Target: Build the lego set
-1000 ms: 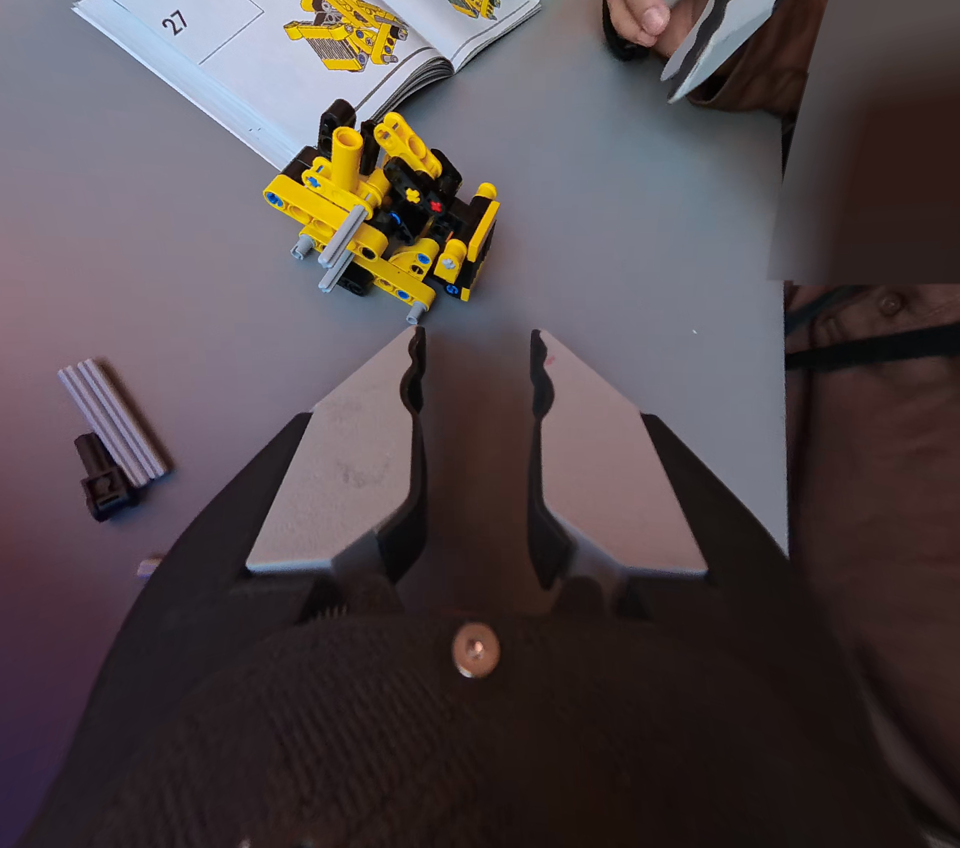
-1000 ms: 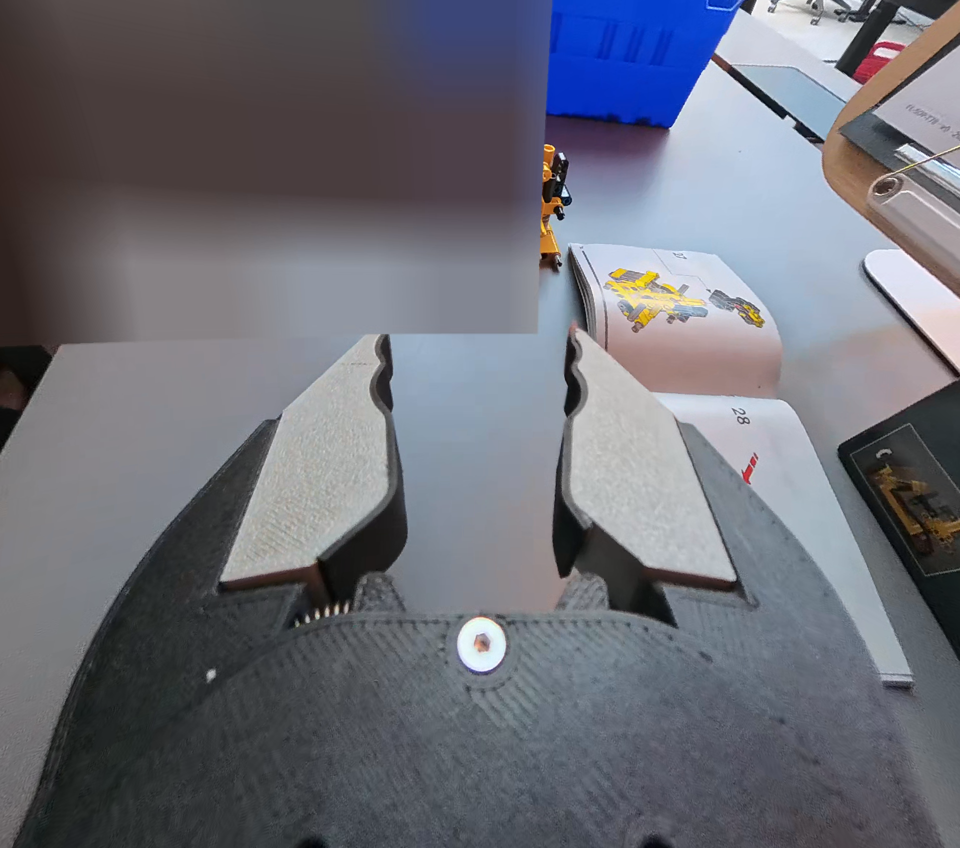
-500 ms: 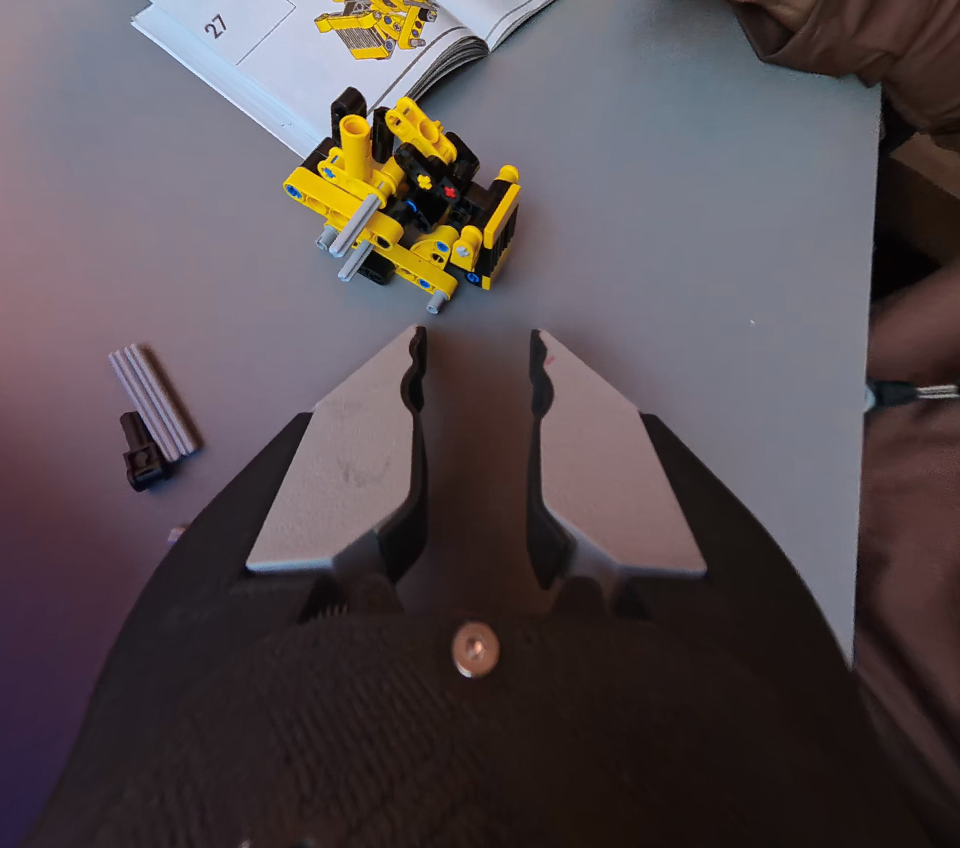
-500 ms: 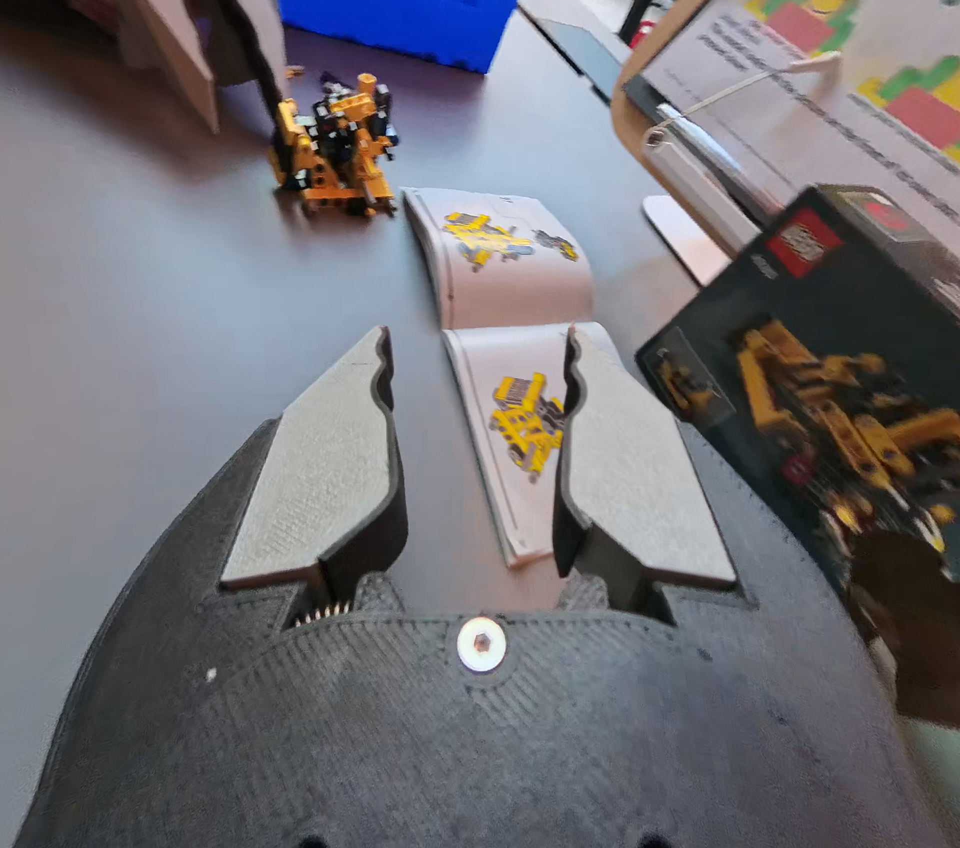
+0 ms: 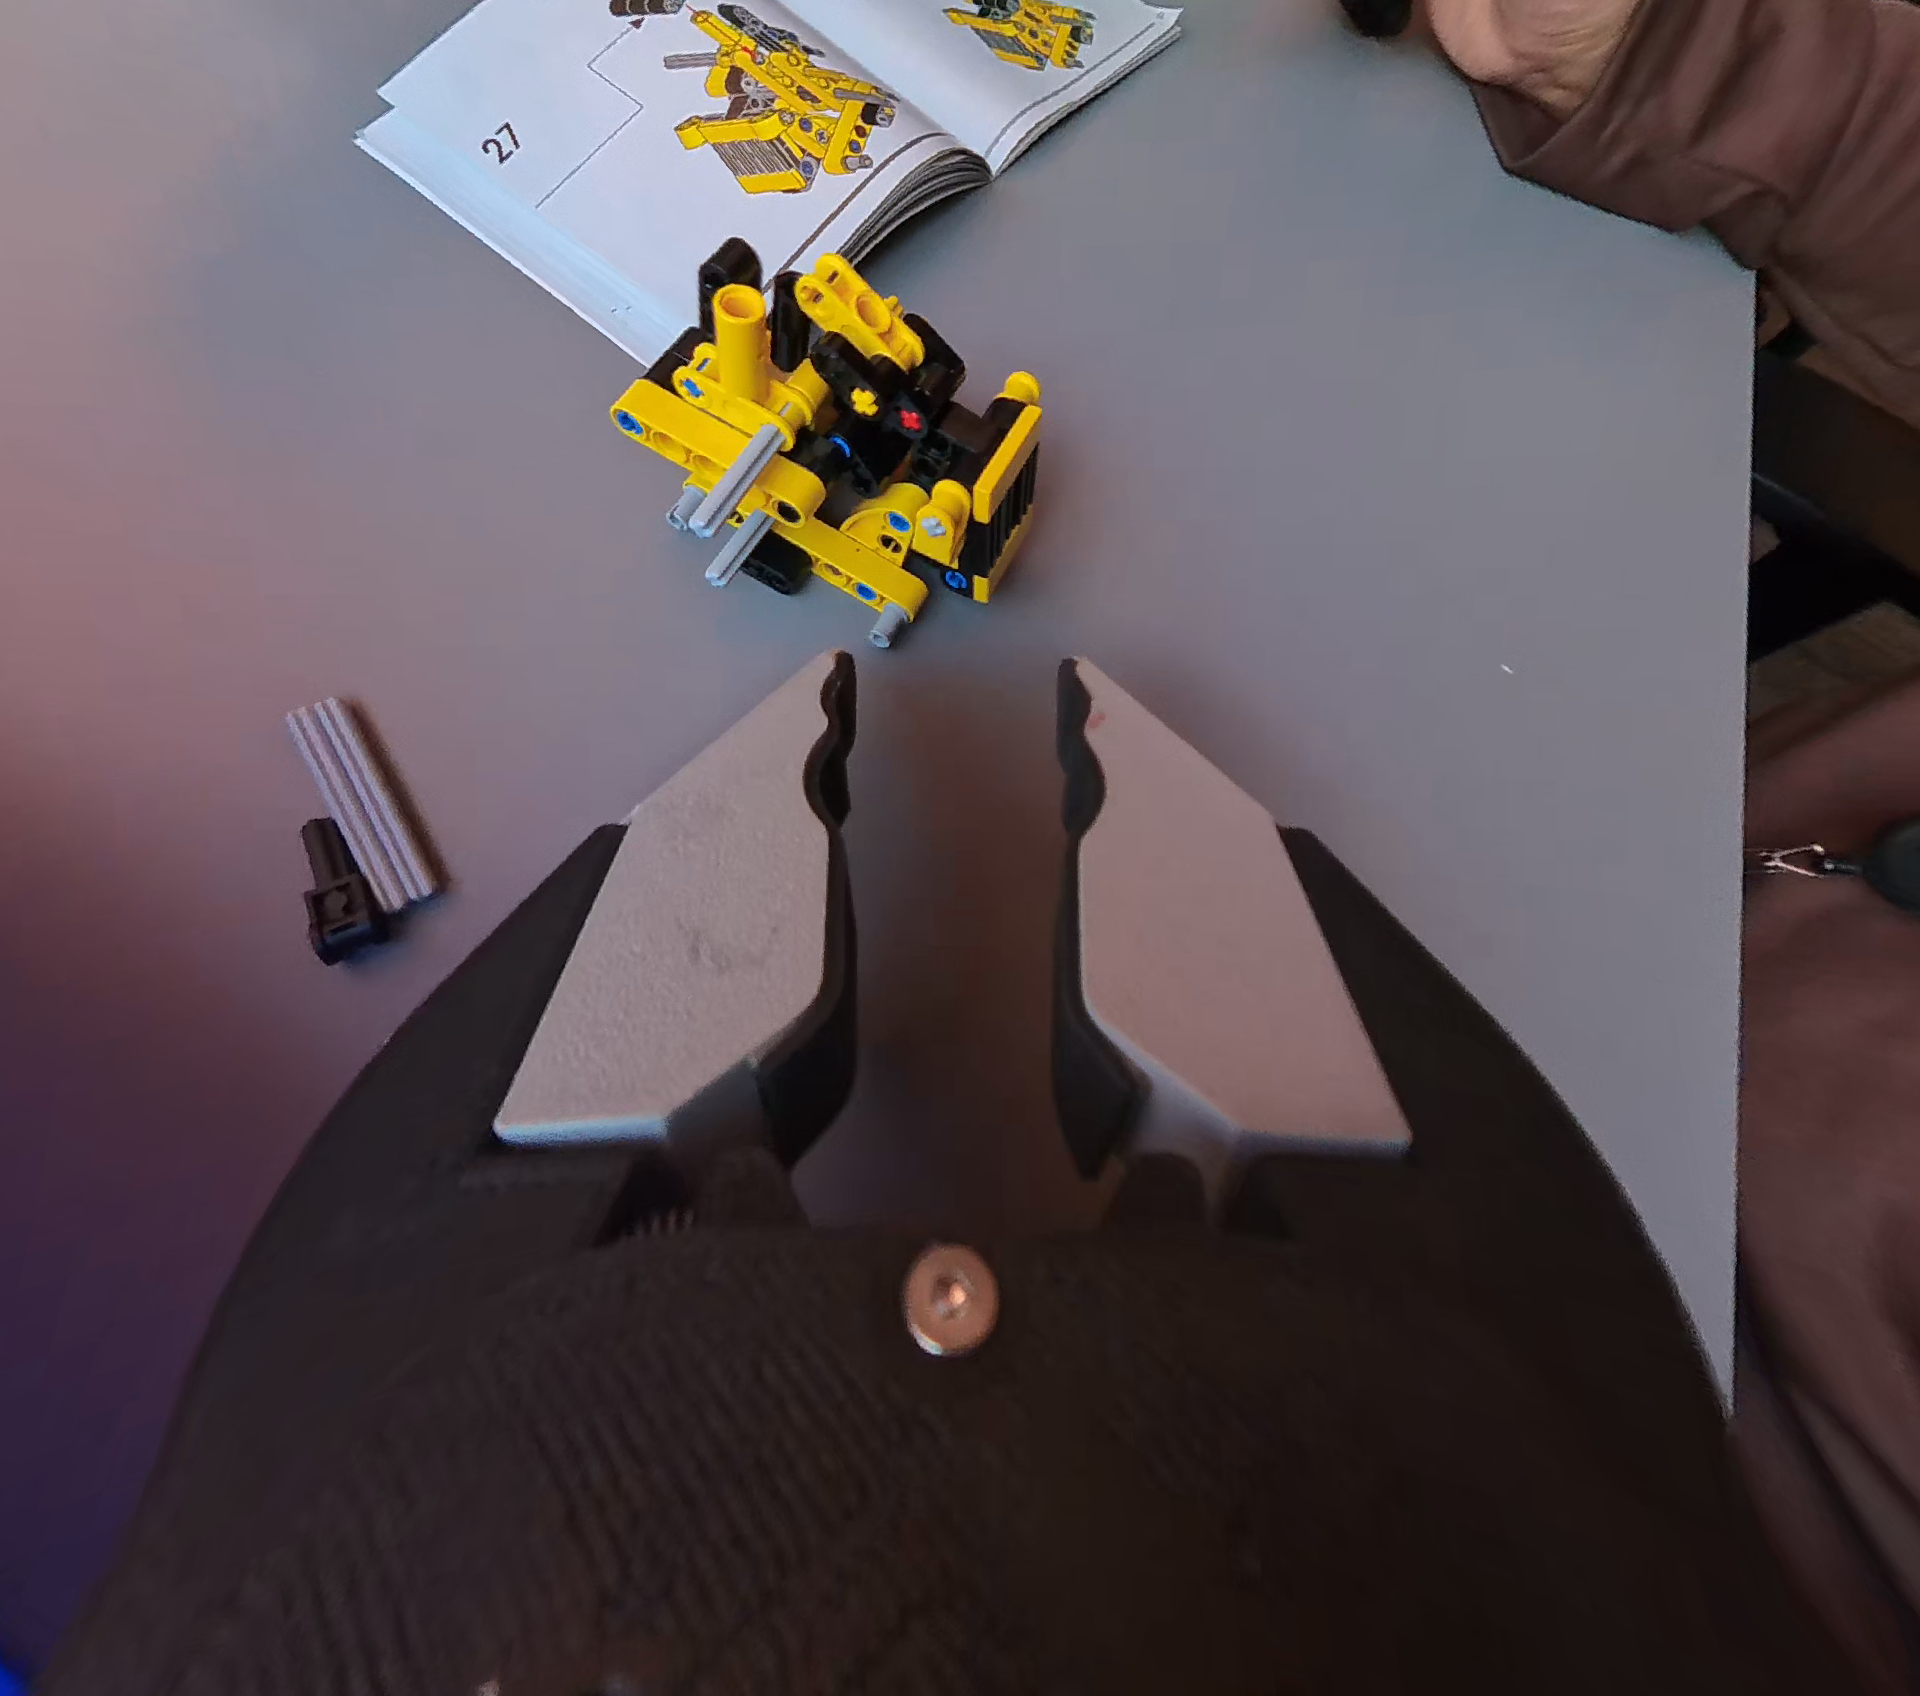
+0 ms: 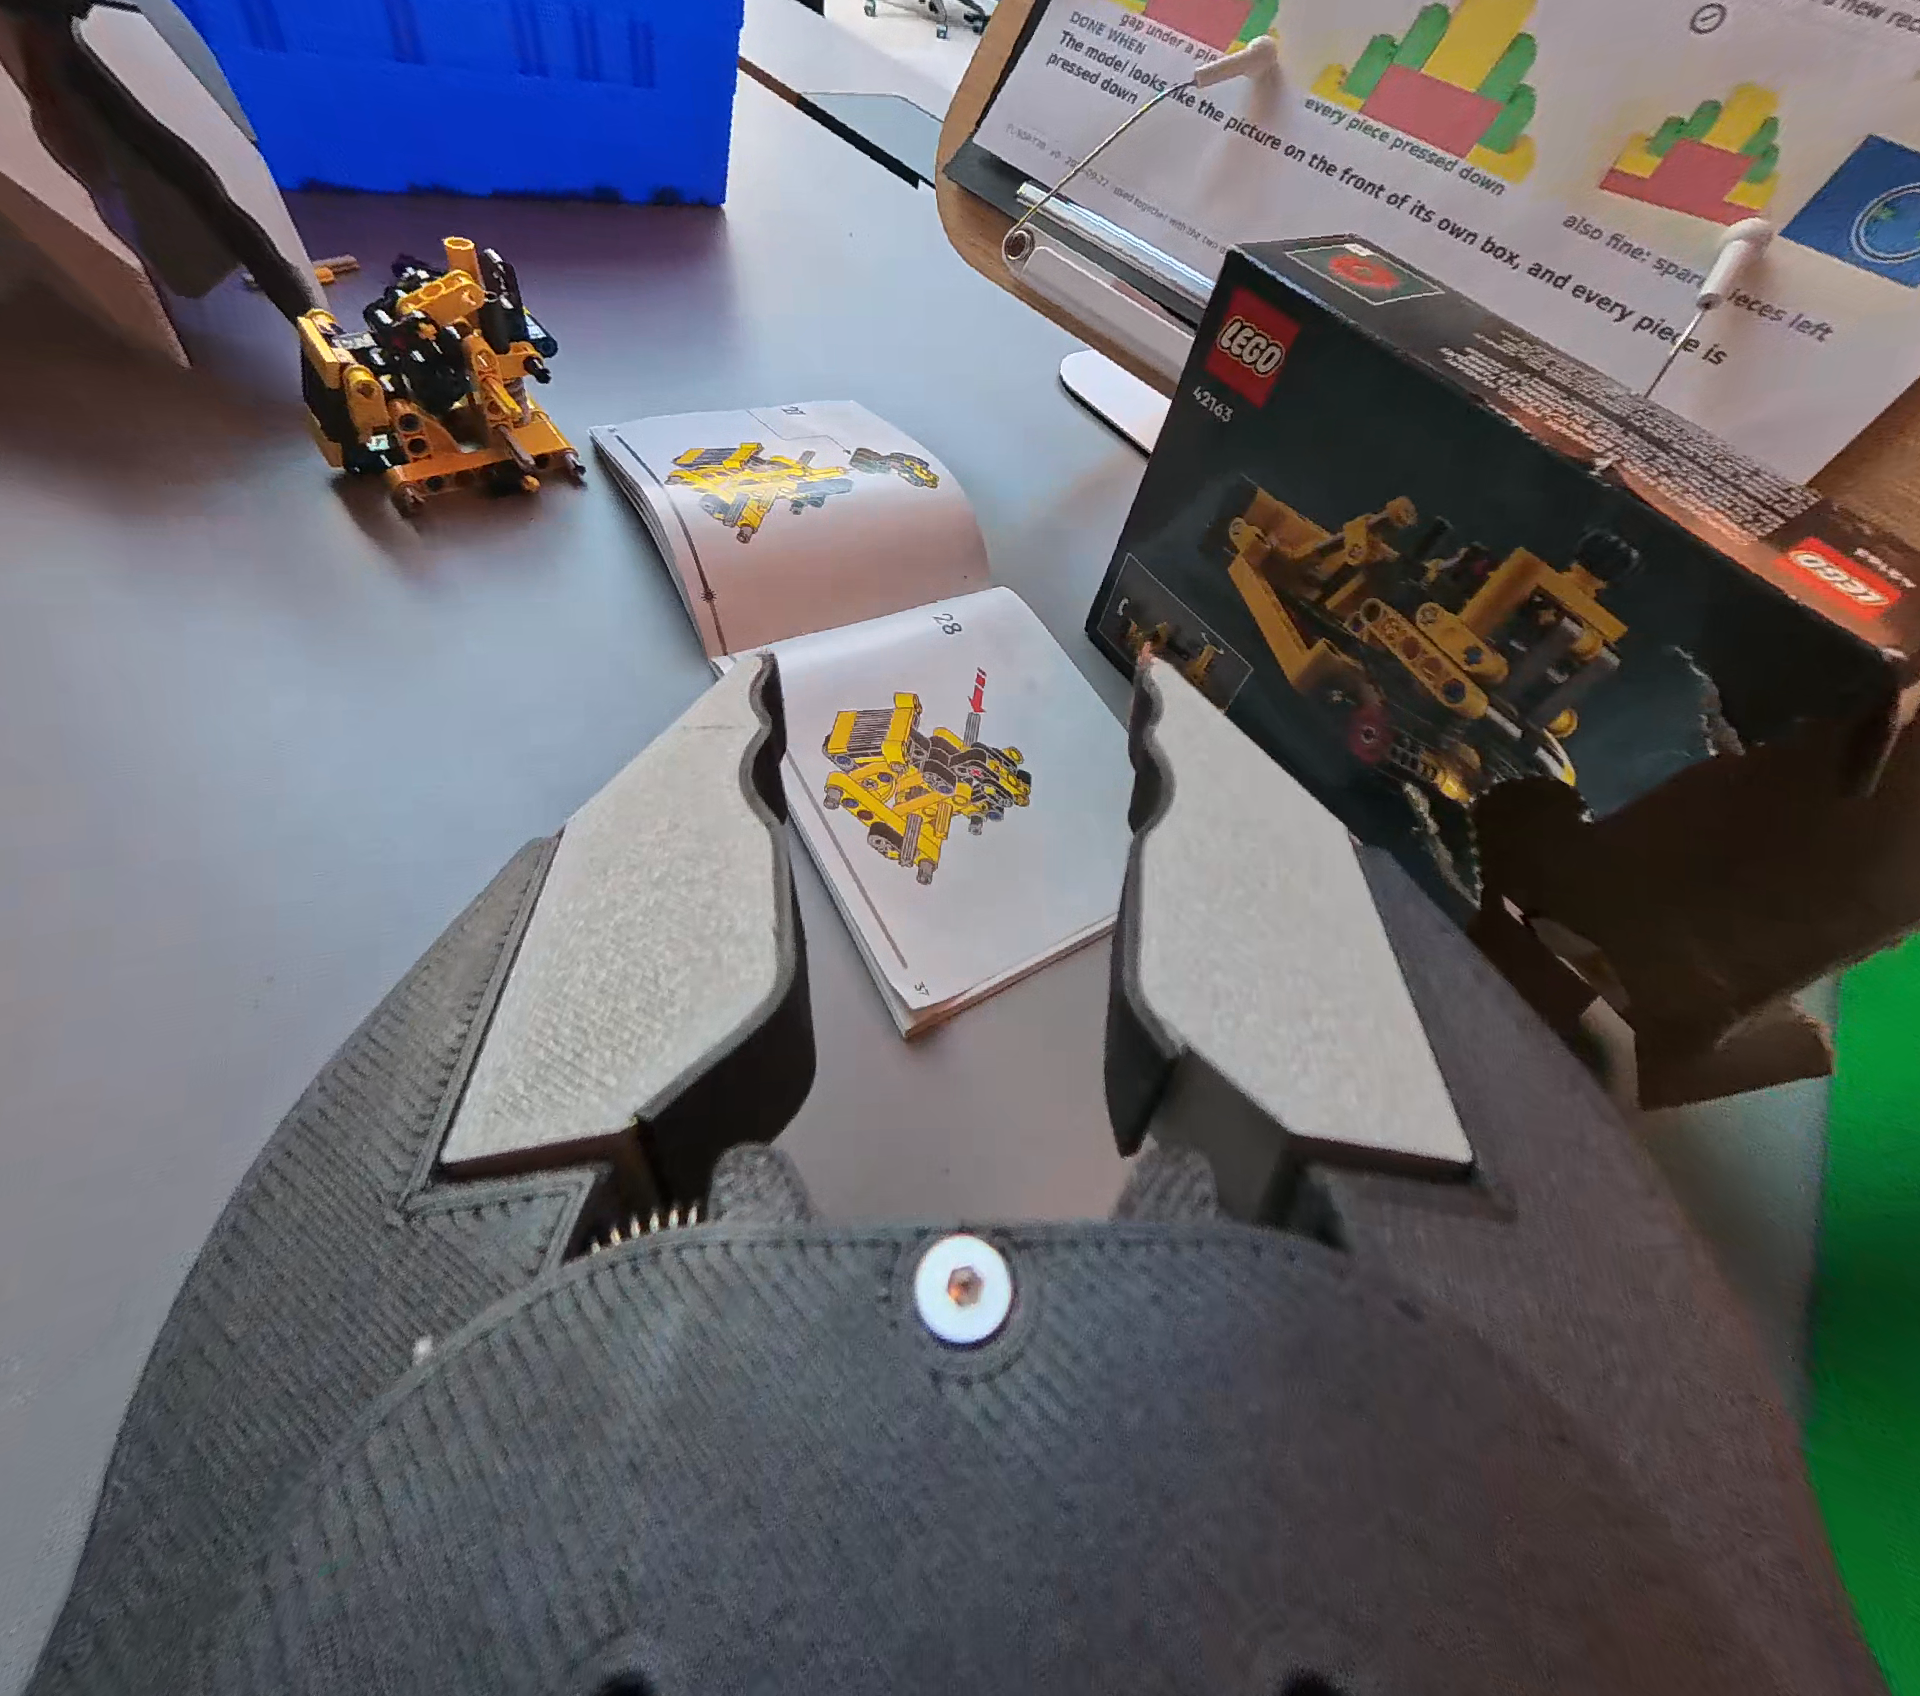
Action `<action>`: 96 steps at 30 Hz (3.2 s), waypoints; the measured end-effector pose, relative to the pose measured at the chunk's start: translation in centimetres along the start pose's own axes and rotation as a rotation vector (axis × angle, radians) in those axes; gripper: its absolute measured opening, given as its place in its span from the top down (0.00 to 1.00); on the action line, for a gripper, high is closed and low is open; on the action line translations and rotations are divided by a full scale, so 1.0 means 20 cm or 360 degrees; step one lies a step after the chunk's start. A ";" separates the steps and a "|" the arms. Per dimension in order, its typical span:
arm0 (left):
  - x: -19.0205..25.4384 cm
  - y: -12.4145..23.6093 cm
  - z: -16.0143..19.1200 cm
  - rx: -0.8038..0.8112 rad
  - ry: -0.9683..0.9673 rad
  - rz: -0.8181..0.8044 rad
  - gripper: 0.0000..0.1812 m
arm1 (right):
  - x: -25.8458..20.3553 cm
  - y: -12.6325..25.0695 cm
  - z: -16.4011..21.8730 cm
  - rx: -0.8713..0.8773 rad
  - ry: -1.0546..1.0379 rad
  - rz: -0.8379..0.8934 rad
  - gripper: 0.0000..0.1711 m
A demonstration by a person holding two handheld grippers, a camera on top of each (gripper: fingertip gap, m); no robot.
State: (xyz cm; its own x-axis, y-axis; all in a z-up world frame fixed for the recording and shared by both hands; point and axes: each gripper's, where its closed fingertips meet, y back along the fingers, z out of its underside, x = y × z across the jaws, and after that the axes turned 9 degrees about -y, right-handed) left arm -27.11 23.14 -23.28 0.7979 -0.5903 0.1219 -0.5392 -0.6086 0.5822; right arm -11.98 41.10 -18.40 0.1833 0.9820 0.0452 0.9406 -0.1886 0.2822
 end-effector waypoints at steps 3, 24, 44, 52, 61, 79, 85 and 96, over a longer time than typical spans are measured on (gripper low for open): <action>-0.01 0.00 0.00 -0.0012 0.0005 -0.0025 0.80 | -0.02 -0.03 0.01 -0.0032 0.0014 -0.0038 0.63; -0.06 -0.03 0.06 -0.0141 0.0004 -0.0172 0.80 | 0.13 0.11 -0.25 0.0515 -0.0176 -0.0079 0.68; -0.08 -0.02 0.06 -0.0156 -0.0015 -0.0233 0.81 | 0.12 0.11 -0.25 0.0489 -0.0316 -0.0186 0.70; -0.08 -0.02 0.06 -0.0145 0.0020 -0.0216 0.82 | 0.10 0.08 -0.22 0.0430 -0.0303 -0.0215 0.71; -0.08 -0.02 0.06 -0.0144 0.0023 -0.0218 0.82 | 0.08 0.07 -0.21 0.0410 -0.0304 -0.0241 0.72; -0.09 -0.02 0.06 -0.0127 0.0081 -0.0198 0.84 | 0.04 0.03 -0.19 0.0381 -0.0351 -0.0332 0.73; -0.10 -0.01 0.06 -0.0116 0.0113 -0.0178 0.85 | 0.05 0.02 -0.20 0.0389 -0.0374 -0.0357 0.73; -0.10 -0.01 0.06 -0.0102 0.0152 -0.0145 0.85 | 0.03 0.00 -0.20 0.0385 -0.0365 -0.0397 0.74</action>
State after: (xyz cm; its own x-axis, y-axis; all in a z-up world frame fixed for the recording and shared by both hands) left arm -28.82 23.81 -24.57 0.8665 -0.4790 0.1404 -0.4474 -0.6206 0.6440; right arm -12.95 41.61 -14.51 -0.0256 0.9755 -0.2186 0.9993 0.0313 0.0227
